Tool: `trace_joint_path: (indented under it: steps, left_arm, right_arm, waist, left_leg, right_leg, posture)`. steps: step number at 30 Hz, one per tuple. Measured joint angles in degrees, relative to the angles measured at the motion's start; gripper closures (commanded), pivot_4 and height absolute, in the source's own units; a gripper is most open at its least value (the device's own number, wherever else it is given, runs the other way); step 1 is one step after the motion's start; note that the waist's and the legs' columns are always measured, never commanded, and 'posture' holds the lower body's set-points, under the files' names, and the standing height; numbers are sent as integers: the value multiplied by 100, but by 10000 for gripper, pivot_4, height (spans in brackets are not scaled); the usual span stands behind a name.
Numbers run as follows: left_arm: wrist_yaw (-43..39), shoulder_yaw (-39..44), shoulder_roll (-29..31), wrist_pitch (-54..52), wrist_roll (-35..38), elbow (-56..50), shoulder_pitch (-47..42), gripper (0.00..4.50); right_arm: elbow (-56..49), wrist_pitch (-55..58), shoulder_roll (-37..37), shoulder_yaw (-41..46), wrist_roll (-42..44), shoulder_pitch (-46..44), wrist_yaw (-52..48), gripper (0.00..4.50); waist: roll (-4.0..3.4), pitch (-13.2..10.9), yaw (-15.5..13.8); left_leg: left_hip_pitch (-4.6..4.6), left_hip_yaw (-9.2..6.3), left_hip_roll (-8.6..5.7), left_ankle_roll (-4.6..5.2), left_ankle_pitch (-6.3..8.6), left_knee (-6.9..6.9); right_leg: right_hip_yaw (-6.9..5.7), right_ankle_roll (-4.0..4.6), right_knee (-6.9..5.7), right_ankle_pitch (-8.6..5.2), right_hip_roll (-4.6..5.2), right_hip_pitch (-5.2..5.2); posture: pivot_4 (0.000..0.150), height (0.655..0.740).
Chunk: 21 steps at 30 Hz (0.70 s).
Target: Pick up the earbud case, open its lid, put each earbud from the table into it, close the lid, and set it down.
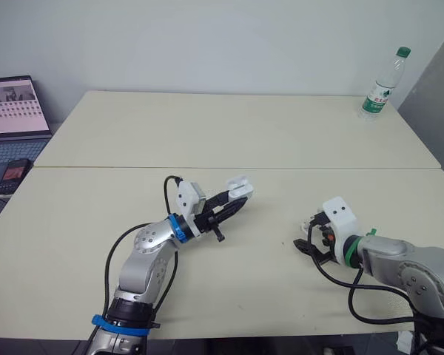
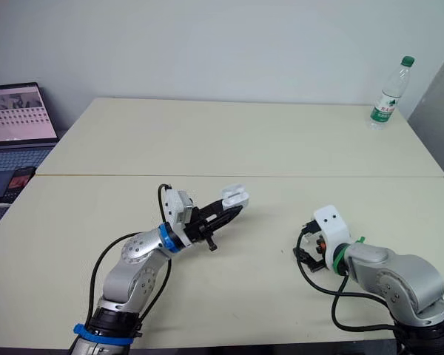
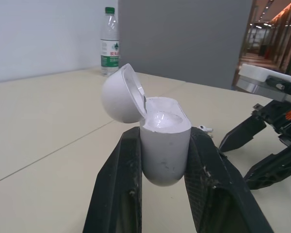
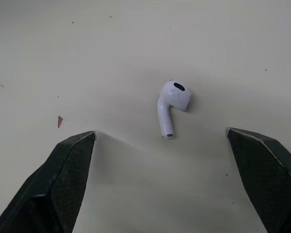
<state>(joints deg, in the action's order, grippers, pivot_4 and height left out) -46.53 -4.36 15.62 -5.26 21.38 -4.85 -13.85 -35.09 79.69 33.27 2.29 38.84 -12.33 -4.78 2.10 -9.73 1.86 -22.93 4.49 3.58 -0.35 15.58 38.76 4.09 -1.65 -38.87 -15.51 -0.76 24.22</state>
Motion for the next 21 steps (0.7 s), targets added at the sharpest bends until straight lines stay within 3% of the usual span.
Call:
trace_joint_path:
  steps: [9,10,13,21]
  left_arm:
    - [212,-3,-10,185,-193,4,20,37104]
    - [213,-4,-10,189,-208,4,20,37104]
    - [216,-3,-9,189,-219,4,26,37104]
    - [219,1,35,189,-226,2,134,37104]
  right_arm:
    - [-12,129,-493,33,-286,-97,101,0]
    - [-4,123,-504,-22,-345,-130,97,1677]
    - [66,65,-509,-167,-471,-251,42,9378]
    - [173,-93,-478,-371,-792,-281,-194,39689]
  waist:
    - [0,0,1]
    - [0,0,2]
    - [0,0,2]
    - [0,0,2]
  left_leg:
    - [-1,1,0,0,0,-1]
    - [-1,1,0,0,0,-1]
    - [-2,1,-1,0,0,-1]
    - [-3,0,0,0,0,-2]
  right_leg:
    - [0,1,2,0,-1,1]
    - [0,1,2,0,-1,1]
    - [0,1,2,0,-1,1]
    - [-1,2,4,1,-1,2]
  posture:
    - [1500,7362]
    - [1500,7362]
    - [1500,7362]
    - [1500,7362]
